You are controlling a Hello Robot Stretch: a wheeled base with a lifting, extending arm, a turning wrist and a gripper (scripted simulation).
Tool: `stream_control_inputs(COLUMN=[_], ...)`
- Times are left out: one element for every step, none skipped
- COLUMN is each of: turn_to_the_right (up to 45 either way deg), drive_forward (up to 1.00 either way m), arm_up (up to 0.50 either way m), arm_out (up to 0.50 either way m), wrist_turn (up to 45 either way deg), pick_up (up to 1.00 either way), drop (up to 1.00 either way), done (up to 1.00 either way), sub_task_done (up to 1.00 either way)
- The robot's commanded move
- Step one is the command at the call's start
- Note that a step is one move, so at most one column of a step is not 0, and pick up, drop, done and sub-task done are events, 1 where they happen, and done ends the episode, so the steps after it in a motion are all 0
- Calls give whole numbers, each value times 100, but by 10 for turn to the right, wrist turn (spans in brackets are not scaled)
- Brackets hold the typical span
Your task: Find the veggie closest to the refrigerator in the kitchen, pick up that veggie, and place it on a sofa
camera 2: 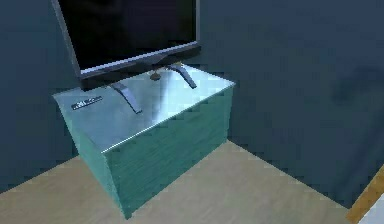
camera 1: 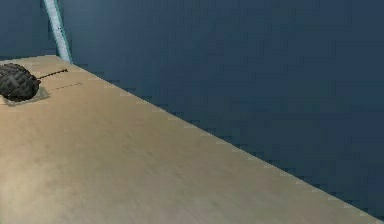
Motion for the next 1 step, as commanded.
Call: stream_control_inputs(turn_to_the_right=[-240], drive_forward=[0], arm_up=[0], arm_out=[0], wrist_turn=[0], pick_up=[0], drop=[0], done=[0], sub_task_done=[0])
